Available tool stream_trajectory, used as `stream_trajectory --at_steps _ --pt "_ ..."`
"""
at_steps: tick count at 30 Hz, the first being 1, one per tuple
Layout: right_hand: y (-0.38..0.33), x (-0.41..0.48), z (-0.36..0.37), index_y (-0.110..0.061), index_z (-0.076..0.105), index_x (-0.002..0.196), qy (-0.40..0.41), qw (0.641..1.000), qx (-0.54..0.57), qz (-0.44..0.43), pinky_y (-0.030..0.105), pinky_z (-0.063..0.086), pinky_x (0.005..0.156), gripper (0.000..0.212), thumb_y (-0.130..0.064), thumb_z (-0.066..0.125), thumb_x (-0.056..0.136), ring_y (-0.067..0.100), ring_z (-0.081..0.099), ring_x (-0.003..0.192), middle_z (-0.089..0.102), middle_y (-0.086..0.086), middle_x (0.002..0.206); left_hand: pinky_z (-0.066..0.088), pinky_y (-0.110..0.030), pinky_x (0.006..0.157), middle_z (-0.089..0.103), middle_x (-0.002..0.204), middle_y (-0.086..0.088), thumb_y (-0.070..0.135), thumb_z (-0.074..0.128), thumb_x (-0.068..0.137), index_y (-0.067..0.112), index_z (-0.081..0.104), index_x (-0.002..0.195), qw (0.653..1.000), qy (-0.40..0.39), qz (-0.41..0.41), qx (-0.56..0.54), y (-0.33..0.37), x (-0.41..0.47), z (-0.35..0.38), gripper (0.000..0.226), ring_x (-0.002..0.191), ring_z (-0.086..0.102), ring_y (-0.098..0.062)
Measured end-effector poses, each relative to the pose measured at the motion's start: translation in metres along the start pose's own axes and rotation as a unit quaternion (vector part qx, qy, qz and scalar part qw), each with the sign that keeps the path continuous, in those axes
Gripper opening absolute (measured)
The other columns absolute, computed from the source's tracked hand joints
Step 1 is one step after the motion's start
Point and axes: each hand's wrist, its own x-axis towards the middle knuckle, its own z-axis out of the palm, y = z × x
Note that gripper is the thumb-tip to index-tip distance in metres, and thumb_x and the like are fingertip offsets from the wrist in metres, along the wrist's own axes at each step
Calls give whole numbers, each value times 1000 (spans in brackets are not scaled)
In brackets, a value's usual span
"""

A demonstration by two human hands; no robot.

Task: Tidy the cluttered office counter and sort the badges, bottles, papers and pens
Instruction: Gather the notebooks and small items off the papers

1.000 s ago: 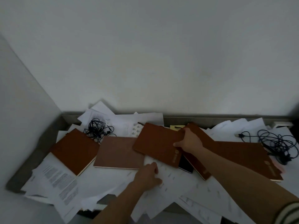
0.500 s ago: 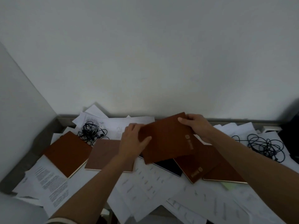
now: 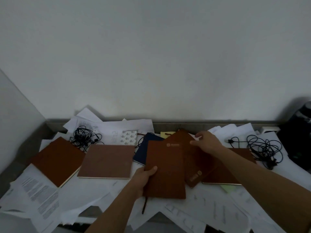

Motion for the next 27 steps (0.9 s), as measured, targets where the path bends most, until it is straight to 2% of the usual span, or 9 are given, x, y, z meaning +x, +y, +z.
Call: stream_trajectory --at_steps 2,6,10,13,18,21,23,25,27 --pt "12 -1 5 -15 47 136 -39 995 -86 31 39 47 96 74 -57 69 79 26 56 115 55 9 134 57 -46 82 72 106 -13 30 73 83 8 60 123 998 39 8 -41 -8 7 -3 48 95 70 -31" --pt "15 -2 13 -13 53 124 -64 989 -128 34 40 51 88 75 -61 75 71 23 60 100 60 8 119 58 -43 79 71 108 -12 25 71 86 9 59 124 995 68 32 -68 -10 9 1 43 96 69 -30" --pt "-7 -5 -7 -5 66 105 -52 998 31 24 40 55 84 43 -36 78 79 23 67 83 70 10 98 58 -45 78 70 108 -12 22 70 87 11 57 124 993 77 23 -89 -9 9 3 41 95 69 -31" --pt "-39 -17 -37 -9 70 97 -36 994 96 -26 42 59 78 23 -30 70 87 25 71 77 73 9 87 57 -50 82 71 107 -13 24 71 87 11 57 124 991 76 7 -111 -8 12 -2 41 95 69 -32" --pt "-64 -35 -65 -10 67 99 22 971 235 -38 31 56 65 21 -30 62 94 22 70 79 71 9 90 58 -48 78 72 103 -15 21 65 90 10 60 120 989 85 -11 -122 -7 18 -4 33 92 70 -33" --pt "-63 -40 -39 -4 68 104 -30 925 379 21 34 60 65 26 -28 60 95 23 70 73 73 13 89 56 -51 83 72 104 -17 33 58 94 12 62 118 985 89 -25 -148 -4 17 -3 32 94 69 -35" --pt "-58 -41 -8 0 68 106 -77 900 425 61 34 61 63 29 -25 60 95 24 70 69 73 15 88 55 -51 85 71 106 -18 51 46 96 14 66 114 978 84 -30 -189 -2 15 -3 45 96 68 -35" --pt "-49 -41 28 0 66 108 -104 907 398 87 33 59 66 30 -27 61 95 24 71 73 74 13 90 55 -45 79 71 106 -18 62 32 95 14 67 109 974 76 -30 -213 -1 15 -3 61 95 68 -34" --pt "-37 -37 57 -5 61 116 -96 957 269 60 34 58 78 33 -30 61 94 22 70 85 71 9 100 56 -46 79 70 108 -19 70 26 92 15 67 110 974 77 -33 -210 -2 15 -5 71 97 68 -35"
